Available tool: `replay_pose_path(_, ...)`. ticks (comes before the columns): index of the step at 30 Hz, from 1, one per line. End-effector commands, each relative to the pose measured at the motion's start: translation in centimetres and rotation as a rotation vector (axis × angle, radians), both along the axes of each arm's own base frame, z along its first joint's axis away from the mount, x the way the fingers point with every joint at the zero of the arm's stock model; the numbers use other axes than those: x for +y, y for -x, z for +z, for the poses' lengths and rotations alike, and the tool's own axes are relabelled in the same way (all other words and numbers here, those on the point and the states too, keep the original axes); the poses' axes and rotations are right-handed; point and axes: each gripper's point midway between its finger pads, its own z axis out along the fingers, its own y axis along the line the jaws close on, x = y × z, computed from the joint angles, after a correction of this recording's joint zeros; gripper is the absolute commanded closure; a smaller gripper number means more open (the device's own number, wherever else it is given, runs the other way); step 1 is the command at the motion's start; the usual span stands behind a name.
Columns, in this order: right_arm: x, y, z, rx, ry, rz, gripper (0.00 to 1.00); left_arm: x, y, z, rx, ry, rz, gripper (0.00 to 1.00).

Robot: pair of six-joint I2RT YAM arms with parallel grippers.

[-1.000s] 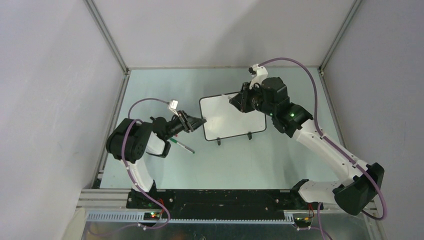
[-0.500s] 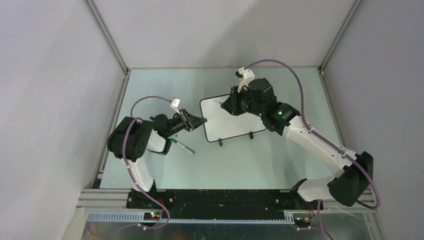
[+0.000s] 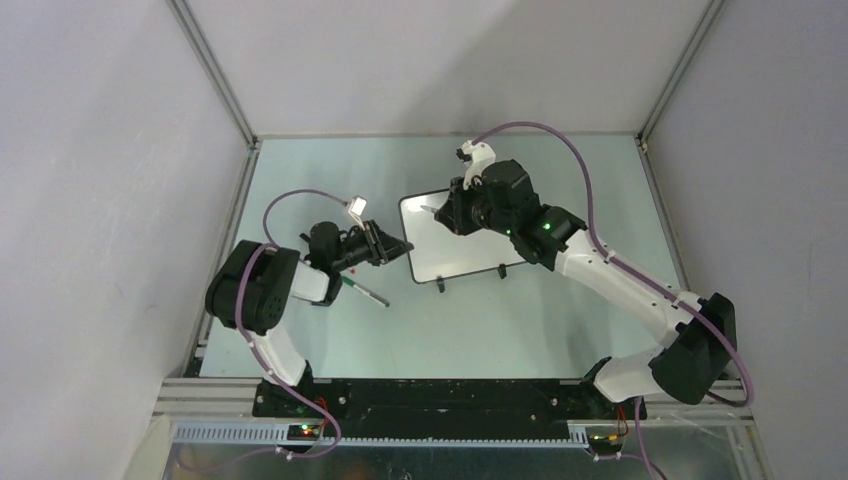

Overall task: Write a sentence on the whiteboard
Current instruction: Hold the whiteboard on the whiteboard stand, then write a sentence on the whiteboard.

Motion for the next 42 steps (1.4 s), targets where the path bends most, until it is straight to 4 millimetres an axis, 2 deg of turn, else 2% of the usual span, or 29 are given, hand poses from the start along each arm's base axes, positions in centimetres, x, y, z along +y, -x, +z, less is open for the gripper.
replay_pose_path(1,0.9,-0.4,1.7,-0.065,-0.004,0.000,1.00,0.7,-1.0,0.4,-0.055,-0.076,0.026,0.72)
replay_pose_path(8,1.5,-0.3,1.4,-0.070,0.015,0.007,1.00,1.3,-1.2,0.0,-0.060,-0.162,0.038,0.81)
replay_pose_path(14,1.7,-1.4,0.2,-0.063,0.098,-0.073,1.00,1.0,-1.2,0.3,-0.080,-0.186,0.021,0.89)
replay_pose_path(16,1.9,-1.5,0.2,-0.068,0.110,-0.080,1.00,0.8,-1.2,0.1,-0.082,-0.207,0.004,0.92)
replay_pose_path(17,2.2,-1.5,0.5,-0.074,0.110,-0.076,1.00,0.6,-1.2,-0.2,-0.065,-0.222,-0.006,0.97)
replay_pose_path(19,2.4,-1.5,0.6,-0.078,0.113,-0.078,1.00,0.6,-1.2,-0.9,-0.053,-0.271,-0.004,1.00)
replay_pose_path(27,2.6,-1.6,0.9,-0.087,0.111,-0.081,1.00,1.4,-1.6,-0.5,-0.046,-0.320,0.056,1.00)
replay_pose_path(37,3.0,-1.8,0.8,-0.089,0.111,-0.076,1.00,0.1,-0.8,-0.2,-0.062,-0.273,-0.045,1.00)
replay_pose_path(42,3.2,-1.8,0.4,-0.086,0.120,-0.069,1.00,0.2,-0.7,0.1,-0.082,-0.275,-0.039,0.92)
